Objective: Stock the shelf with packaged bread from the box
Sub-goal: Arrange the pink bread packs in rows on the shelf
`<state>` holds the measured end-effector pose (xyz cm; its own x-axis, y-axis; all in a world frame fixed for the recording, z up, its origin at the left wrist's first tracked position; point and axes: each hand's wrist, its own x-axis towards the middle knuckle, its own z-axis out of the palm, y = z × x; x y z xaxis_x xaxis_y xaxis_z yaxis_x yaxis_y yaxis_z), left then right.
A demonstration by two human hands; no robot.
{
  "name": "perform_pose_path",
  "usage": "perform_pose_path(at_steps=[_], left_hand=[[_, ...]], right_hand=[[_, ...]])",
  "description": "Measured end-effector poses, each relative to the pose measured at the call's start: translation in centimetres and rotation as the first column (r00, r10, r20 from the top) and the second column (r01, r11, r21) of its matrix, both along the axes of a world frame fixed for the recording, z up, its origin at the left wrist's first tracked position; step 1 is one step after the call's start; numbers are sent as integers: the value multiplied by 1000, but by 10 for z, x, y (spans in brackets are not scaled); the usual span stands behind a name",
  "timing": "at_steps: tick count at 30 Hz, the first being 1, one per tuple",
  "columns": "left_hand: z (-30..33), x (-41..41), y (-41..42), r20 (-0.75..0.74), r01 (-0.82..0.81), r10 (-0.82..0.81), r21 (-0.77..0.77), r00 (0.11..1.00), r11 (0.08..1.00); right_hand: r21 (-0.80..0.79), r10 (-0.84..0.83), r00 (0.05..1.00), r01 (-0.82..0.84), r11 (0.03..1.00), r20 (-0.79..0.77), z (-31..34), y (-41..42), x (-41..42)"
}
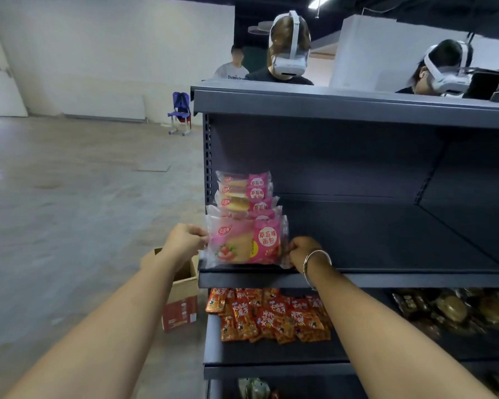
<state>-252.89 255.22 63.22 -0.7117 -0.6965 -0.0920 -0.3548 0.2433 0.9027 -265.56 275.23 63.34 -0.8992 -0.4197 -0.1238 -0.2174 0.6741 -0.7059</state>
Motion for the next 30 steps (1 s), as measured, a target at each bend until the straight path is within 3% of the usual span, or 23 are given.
perform_pose_path(at_steps=[4,17,30], left_hand=[[0,-4,-4,11,35,-35,-56,999,998],[-1,-22,-1,-61,6,-5,16,998,1000],[-3,-15,10,-98,-49,55,69,994,996]], right_hand=[[37,-2,999,3,999,-33,-1,-4,-4],[4,-59,996,60,998,-68,2,-3,-10],[-3,1,999,-1,1000,-33,-3,4,-6]])
